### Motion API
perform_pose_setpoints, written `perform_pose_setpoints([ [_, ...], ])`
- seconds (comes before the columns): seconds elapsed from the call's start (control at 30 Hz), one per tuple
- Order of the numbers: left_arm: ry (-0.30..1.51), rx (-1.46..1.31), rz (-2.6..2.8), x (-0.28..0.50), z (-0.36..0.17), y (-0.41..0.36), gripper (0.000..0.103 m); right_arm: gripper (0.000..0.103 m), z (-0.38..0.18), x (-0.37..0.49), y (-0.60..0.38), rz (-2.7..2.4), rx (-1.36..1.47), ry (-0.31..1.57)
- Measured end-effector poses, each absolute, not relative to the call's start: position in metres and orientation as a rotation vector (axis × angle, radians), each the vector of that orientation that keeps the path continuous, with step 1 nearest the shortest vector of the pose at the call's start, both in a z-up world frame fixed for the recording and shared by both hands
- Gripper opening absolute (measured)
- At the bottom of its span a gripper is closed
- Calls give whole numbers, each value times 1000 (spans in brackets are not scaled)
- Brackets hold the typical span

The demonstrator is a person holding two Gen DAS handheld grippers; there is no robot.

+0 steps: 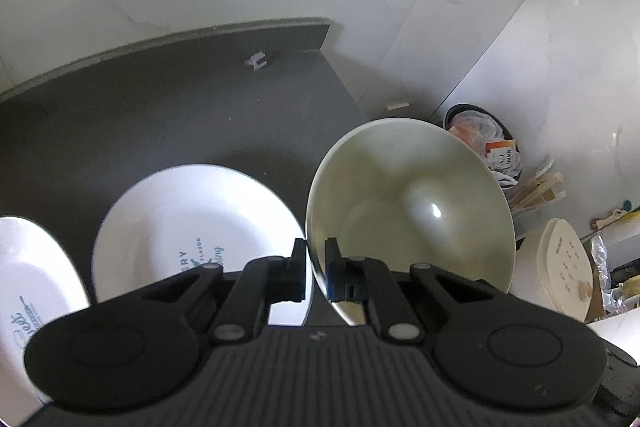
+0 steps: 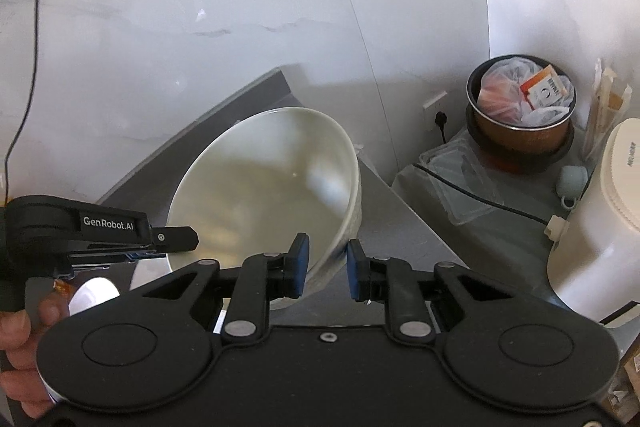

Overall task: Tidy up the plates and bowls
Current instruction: 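Lift the smaller cream bowl with the right gripper over the stacked bowls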

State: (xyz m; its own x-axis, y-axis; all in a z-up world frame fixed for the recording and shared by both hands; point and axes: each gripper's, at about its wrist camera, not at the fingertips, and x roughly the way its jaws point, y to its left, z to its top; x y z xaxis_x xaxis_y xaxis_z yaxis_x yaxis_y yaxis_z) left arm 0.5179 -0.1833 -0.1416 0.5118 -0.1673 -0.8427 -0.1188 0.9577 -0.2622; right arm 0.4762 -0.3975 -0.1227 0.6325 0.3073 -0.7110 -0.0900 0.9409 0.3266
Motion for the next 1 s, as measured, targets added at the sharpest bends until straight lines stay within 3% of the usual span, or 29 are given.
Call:
perform_pose_setpoints([
  [1.0, 965, -297, -132, 408, -84, -140, 7, 20, -63, 346, -368, 223, 235, 747],
])
